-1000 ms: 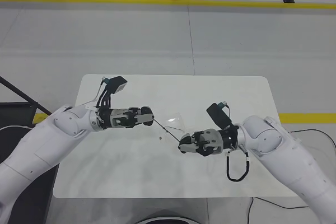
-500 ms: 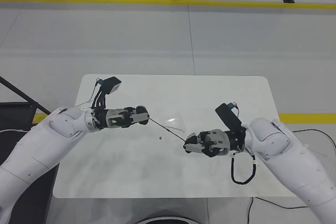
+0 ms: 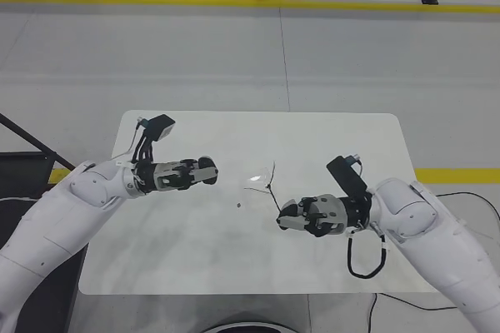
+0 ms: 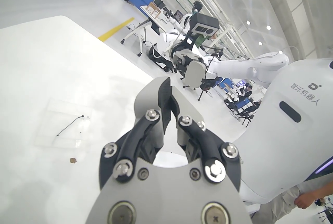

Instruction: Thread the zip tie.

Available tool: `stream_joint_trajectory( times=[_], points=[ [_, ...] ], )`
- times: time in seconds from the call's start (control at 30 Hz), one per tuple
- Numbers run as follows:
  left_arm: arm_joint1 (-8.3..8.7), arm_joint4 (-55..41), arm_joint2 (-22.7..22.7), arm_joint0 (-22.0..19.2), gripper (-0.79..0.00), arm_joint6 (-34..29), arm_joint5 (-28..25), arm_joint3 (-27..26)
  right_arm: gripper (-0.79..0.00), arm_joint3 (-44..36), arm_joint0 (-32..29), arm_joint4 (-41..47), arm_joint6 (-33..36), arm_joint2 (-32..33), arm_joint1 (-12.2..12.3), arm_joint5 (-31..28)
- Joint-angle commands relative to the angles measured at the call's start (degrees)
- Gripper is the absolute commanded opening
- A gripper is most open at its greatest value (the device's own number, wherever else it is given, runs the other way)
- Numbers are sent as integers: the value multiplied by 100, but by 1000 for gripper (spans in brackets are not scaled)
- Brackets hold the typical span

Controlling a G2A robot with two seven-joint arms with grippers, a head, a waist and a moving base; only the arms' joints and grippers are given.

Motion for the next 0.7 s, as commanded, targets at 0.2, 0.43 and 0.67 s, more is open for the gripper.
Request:
stream_joint_trajectory(
  times=[0.2, 0.43, 0.67],
  points=[
    [-27, 12, -15, 60, -489, 0, 0, -116, -785, 46, 85, -80, 0, -199, -7, 0],
    [-80, -116, 295, -108, 0, -96, 96, -226, -785, 284, 479, -35, 0, -721, -89, 0],
    [-160, -409, 637, -368, 0, -225, 224, -180, -785, 520, 850, 33, 0, -1161, -194, 0]
  ],
)
